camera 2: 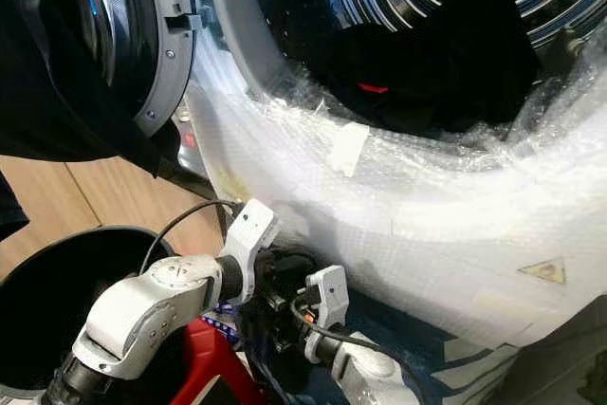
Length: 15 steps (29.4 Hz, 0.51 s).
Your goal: Clothes washing
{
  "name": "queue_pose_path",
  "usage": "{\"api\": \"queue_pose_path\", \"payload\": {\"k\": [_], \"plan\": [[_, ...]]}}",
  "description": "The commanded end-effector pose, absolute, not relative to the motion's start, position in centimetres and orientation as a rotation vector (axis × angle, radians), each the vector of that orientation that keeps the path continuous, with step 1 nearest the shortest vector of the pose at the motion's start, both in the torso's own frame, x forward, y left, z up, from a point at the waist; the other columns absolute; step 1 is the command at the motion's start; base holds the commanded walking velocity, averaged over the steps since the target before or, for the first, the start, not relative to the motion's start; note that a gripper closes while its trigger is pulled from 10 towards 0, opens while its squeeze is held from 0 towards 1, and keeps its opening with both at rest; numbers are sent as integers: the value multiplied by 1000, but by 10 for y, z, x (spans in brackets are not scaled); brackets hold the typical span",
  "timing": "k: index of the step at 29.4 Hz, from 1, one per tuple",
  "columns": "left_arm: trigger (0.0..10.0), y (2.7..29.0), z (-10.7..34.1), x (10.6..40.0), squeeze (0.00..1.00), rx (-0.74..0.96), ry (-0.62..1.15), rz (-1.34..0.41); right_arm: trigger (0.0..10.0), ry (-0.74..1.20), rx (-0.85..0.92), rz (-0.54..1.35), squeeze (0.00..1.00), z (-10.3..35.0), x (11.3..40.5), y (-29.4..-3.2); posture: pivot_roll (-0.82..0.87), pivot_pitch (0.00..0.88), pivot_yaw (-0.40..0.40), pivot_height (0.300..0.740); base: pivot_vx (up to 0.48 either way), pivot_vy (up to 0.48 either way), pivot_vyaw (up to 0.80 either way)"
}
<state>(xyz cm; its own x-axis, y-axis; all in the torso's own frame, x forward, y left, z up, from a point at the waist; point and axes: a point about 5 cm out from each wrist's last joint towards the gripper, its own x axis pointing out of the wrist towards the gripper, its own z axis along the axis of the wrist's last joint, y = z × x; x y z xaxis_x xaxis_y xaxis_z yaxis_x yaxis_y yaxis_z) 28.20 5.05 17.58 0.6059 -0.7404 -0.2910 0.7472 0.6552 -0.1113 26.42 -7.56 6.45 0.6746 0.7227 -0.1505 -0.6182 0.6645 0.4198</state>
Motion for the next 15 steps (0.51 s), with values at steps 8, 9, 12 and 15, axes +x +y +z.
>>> {"api": "queue_pose_path", "payload": {"k": [8,9,12,15], "plan": [[0,38,203,281,0,-137,248,-948,10000,278,390,740,0,70,275,-72,138,0,27,740,0,0,0],[0,38,202,281,0,-142,251,-946,10000,266,403,728,0,72,278,-72,138,0,29,740,0,0,0],[0,39,201,279,0,-158,262,-949,10000,245,435,693,0,76,283,-74,140,0,32,740,0,0,0],[0,40,200,276,0,-173,275,-957,4235,230,442,686,0,78,286,-74,144,0,34,740,0,0,0]]}}
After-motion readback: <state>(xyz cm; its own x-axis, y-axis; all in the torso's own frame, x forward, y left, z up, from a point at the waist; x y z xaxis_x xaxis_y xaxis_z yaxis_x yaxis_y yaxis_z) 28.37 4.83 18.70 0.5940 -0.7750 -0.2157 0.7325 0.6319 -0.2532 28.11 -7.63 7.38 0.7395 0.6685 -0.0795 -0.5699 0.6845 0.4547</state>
